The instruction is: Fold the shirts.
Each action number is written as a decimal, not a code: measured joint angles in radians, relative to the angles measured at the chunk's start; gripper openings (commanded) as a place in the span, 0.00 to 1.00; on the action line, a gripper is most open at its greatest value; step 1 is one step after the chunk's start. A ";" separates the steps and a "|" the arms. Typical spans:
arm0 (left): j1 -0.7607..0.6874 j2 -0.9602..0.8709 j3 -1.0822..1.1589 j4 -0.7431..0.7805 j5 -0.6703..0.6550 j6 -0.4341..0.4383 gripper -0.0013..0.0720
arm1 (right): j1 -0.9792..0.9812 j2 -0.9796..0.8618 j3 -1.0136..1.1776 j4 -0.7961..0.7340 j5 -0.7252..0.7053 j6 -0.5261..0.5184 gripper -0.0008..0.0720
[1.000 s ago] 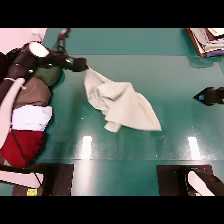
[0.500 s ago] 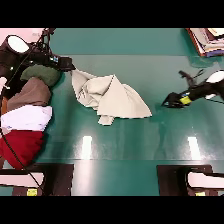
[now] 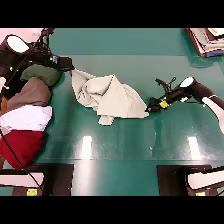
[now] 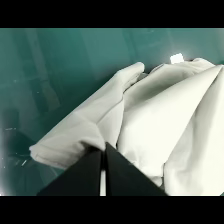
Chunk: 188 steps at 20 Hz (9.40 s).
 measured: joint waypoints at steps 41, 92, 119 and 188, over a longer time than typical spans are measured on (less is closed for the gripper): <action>-0.102 0.083 -0.134 0.090 0.217 -0.042 0.05 | -0.177 0.000 0.855 -0.536 0.262 0.134 0.03; -0.104 0.494 -0.967 -0.180 0.201 -0.183 0.05 | -0.707 0.629 -0.427 -0.389 0.190 0.115 0.54; -0.105 0.644 -0.206 0.124 0.002 -0.206 0.05 | -0.466 0.838 -0.002 -0.148 -0.134 0.116 0.03; 0.154 0.415 -0.782 0.145 -0.187 -0.135 0.64 | -0.258 0.426 0.131 -0.305 0.061 0.160 0.53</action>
